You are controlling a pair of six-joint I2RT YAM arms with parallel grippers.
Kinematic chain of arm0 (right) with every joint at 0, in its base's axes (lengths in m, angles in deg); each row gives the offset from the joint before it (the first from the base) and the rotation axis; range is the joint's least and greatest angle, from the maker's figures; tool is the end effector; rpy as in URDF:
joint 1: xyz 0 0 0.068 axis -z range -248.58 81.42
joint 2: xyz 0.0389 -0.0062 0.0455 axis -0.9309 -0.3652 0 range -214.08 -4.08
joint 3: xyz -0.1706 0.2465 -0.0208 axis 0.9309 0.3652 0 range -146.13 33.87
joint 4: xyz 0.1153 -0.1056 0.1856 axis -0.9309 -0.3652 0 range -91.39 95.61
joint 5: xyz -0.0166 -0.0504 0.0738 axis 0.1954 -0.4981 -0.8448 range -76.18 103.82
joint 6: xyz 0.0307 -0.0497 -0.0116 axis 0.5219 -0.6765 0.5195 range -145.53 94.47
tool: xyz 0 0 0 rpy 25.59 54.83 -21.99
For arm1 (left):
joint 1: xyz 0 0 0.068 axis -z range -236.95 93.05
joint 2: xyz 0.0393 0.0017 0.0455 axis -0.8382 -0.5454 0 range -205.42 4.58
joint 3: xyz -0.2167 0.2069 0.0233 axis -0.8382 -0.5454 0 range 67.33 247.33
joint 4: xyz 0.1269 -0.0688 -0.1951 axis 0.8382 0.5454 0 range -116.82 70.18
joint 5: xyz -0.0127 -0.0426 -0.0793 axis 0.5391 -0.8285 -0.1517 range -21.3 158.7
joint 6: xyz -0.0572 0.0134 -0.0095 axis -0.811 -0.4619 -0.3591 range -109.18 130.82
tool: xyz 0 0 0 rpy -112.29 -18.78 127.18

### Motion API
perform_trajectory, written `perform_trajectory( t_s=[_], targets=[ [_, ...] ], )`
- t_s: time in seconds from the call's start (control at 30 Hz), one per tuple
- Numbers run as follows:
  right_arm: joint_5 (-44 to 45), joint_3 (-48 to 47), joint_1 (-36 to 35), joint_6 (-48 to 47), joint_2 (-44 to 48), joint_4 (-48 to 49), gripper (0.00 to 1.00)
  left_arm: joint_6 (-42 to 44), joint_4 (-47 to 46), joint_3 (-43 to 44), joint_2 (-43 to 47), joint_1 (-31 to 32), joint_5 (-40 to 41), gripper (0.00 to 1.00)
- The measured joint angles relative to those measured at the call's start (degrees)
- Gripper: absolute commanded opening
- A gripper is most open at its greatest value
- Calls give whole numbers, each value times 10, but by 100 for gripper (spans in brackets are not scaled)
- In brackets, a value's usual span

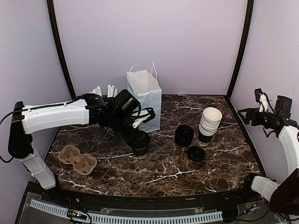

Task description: Pack the takeout coffee

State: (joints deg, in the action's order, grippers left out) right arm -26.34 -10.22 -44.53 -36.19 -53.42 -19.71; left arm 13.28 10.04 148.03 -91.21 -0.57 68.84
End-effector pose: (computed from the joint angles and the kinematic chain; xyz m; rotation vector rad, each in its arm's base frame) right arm 0.1496 -0.0359 0.3200 -0.1763 1.9786 0.3472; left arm 0.1965 -0.2953 0.3113 1.2371 2.1962 -0.3912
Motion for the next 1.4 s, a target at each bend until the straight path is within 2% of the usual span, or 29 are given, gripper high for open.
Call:
perform_trajectory(
  t_s=[0.2, 0.33, 0.47, 0.6, 0.7, 0.97, 1.27, 1.4],
  targets=[
    [-2, 0, 0, 0, 0, 0, 85, -14, 6, -63, 85, -106, 25, 67],
    [-3, 2, 0, 0, 0, 0, 85, -26, 5, -82, 107, -114, 4, 64],
    [-3, 2, 0, 0, 0, 0, 85, -36, -14, -73, 93, -95, -38, 64],
    [-3, 2, 0, 0, 0, 0, 85, -31, -16, 7, 26, -39, -53, 63],
    [-3, 3, 0, 0, 1, 0, 85, -17, -19, 108, -57, 9, -59, 64],
    [13, 3, 0, 0, 0, 0, 85, 25, 5, 304, -218, 102, -87, 63],
    [21, 3, 0, 0, -7, 0, 85, 49, 36, 479, -332, 149, -107, 63],
    [23, 3, 0, 0, -7, 0, 85, 55, 77, 494, -346, 150, -81, 65]
  ],
)
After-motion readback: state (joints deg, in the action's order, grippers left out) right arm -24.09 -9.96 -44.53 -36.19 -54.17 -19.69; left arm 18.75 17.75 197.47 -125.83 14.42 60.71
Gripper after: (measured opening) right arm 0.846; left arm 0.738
